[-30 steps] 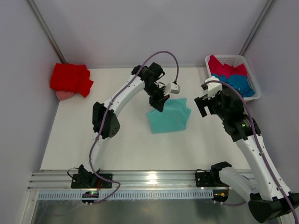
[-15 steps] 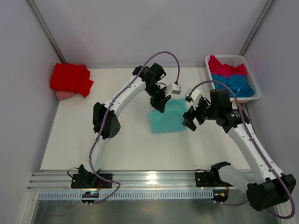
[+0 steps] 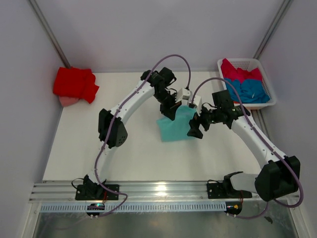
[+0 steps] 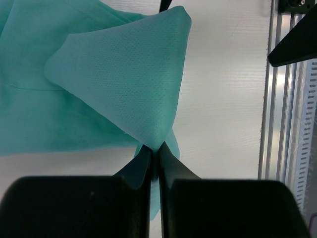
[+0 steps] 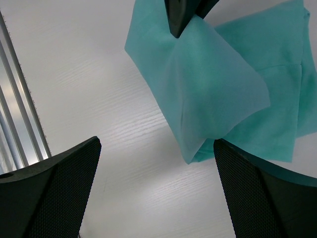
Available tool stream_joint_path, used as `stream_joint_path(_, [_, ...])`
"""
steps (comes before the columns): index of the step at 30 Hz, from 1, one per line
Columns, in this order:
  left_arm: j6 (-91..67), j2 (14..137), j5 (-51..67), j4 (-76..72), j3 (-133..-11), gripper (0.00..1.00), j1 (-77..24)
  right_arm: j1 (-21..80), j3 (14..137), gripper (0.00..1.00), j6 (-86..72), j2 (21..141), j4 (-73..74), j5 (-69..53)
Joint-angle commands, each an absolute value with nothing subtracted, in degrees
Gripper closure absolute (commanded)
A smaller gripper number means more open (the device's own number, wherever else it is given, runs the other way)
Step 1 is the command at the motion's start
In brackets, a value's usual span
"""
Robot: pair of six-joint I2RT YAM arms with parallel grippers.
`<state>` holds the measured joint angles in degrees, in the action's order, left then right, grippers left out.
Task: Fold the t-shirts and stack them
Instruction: Fold the tshirt
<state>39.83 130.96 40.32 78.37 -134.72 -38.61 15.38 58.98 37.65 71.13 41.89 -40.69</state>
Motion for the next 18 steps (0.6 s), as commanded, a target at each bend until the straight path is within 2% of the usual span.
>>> stream_joint_path(1, [41.13, 126.48, 43.42, 85.69, -134.3, 1.0, -39.02, 15.38, 63.19, 0.01, 41.21, 73.99, 39.72, -43.33])
stream_joint_path(13, [43.5, 125.16, 44.3, 88.24, -131.66, 1.0, -39.37, 15.47, 66.8, 0.02, 43.59, 81.82, 37.0, -41.49])
stream_joint_path(18, [43.68, 124.98, 45.17, 88.86, -131.66, 0.99, -39.46, 15.47, 64.26, 0.05, 41.58, 80.51, 29.91, -34.03])
